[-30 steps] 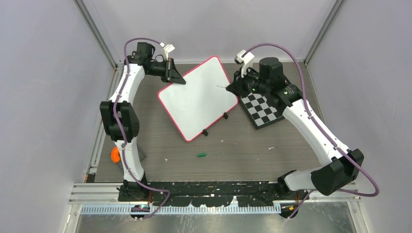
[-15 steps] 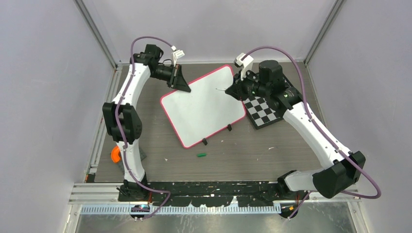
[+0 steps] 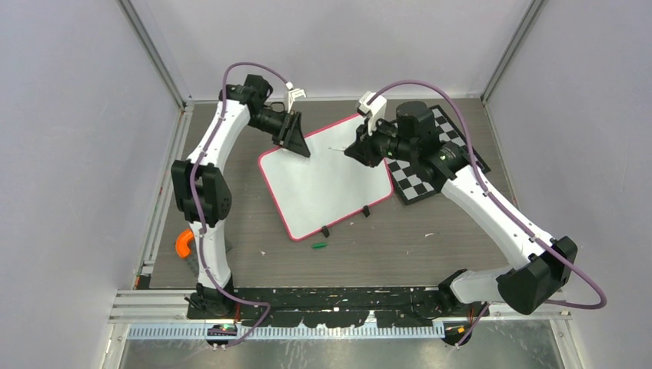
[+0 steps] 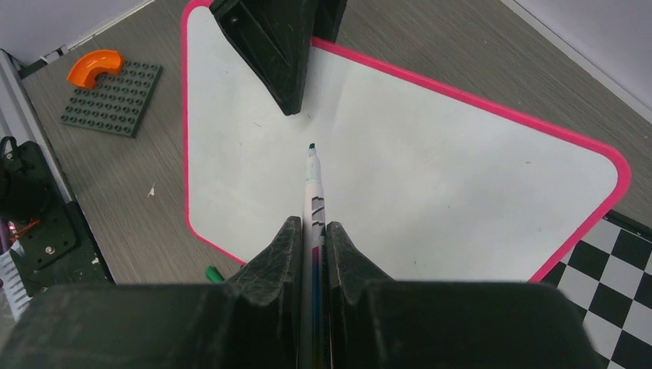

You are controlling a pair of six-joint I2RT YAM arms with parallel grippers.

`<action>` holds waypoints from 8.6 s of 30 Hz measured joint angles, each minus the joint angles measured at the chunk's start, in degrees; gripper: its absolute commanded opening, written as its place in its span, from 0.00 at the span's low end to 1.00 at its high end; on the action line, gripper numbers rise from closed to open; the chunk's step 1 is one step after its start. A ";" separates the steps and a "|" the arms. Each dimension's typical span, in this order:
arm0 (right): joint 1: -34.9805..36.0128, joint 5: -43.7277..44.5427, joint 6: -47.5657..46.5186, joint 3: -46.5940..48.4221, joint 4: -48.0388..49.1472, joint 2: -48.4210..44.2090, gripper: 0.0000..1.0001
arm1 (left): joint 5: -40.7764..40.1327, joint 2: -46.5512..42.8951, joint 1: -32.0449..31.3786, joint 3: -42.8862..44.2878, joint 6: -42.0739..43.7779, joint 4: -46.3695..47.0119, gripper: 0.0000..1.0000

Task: Write a sentence on the whiteboard
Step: Move the whiteboard to the center of the board, then write a sentence on the whiteboard.

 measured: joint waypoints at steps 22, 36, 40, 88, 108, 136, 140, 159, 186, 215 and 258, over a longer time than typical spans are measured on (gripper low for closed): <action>11.96 2.16 -4.09 0.50 10.54 9.03 0.00 | -0.02 -11.32 10.32 -10.16 -6.67 -1.11 0.48; 18.14 10.01 -5.90 1.70 14.43 12.90 0.00 | -0.61 -11.32 10.21 -12.55 -9.18 1.55 0.10; 18.40 11.61 -5.90 1.70 15.12 12.94 0.00 | 1.09 -11.37 10.08 -12.72 -9.20 2.29 0.00; 18.78 11.91 -5.51 -0.02 15.76 11.41 0.00 | -0.28 -18.75 15.02 -23.37 -5.18 4.94 0.38; 19.76 14.58 -5.46 0.00 17.11 13.29 0.00 | 0.37 -19.74 14.88 -24.04 -5.95 6.91 0.02; 19.87 15.45 -5.46 2.14 17.51 16.33 0.00 | 0.63 -20.61 14.86 -25.16 -5.95 8.13 0.00; 20.22 15.41 -5.46 2.80 17.49 16.81 0.00 | 0.68 -20.70 14.86 -25.31 -5.95 8.31 0.00; 20.92 13.86 -6.93 3.43 15.61 17.68 0.00 | 0.81 -21.11 14.86 -26.14 -5.92 9.20 0.00; 20.37 14.88 -9.03 -3.28 13.57 13.97 0.00 | 0.76 -21.24 15.04 -26.58 -5.70 9.81 0.00; 19.12 6.38 -7.34 2.08 10.08 14.80 0.00 | 1.22 -19.91 14.62 -23.63 1.70 3.69 0.01; 14.58 4.44 -7.80 6.12 8.83 18.27 0.00 | 1.29 -10.34 13.81 -13.03 8.68 -6.49 0.10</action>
